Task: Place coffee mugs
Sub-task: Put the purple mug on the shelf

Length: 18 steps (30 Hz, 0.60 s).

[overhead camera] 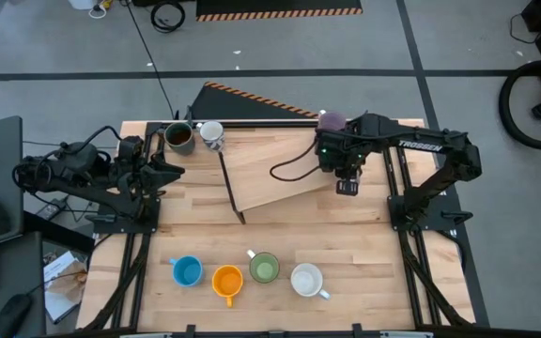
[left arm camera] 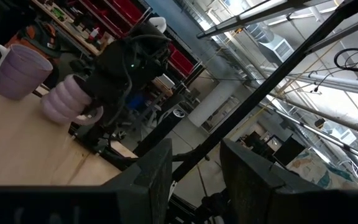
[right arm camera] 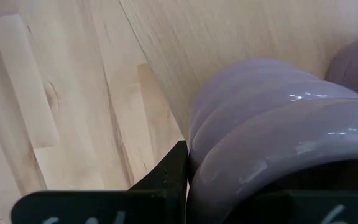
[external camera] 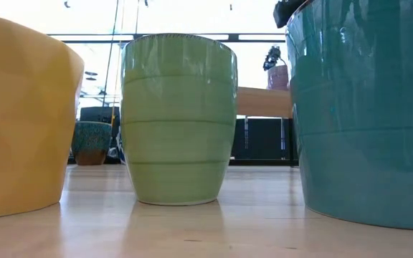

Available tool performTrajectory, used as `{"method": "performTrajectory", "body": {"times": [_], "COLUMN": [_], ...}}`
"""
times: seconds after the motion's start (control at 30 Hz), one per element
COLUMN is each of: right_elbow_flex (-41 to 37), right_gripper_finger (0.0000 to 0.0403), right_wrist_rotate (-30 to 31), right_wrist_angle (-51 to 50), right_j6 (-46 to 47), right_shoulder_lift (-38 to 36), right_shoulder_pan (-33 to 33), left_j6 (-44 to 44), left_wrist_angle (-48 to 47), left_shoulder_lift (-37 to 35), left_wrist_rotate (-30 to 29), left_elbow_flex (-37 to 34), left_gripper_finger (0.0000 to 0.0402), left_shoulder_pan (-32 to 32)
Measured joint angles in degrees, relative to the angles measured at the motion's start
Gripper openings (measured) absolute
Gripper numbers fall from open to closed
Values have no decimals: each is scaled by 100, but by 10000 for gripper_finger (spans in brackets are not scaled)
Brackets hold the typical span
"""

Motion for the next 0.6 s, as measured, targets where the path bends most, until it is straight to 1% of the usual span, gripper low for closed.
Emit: {"method": "performTrajectory", "body": {"times": [0.3,0.6], "right_elbow_flex": [0,4], "right_gripper_finger": [58,103], "right_wrist_rotate": [-60,-36], "right_wrist_angle": [28,20], "right_j6": [6,59], "right_shoulder_lift": [48,46], "right_shoulder_pan": [-62,-60], "left_j6": [1,3], "left_wrist_angle": [0,0], "left_shoulder_lift": [0,0], "left_wrist_rotate": [2,2], "left_elbow_flex": [0,0], "left_gripper_finger": [142,142], "left_shoulder_pan": [1,1]}}
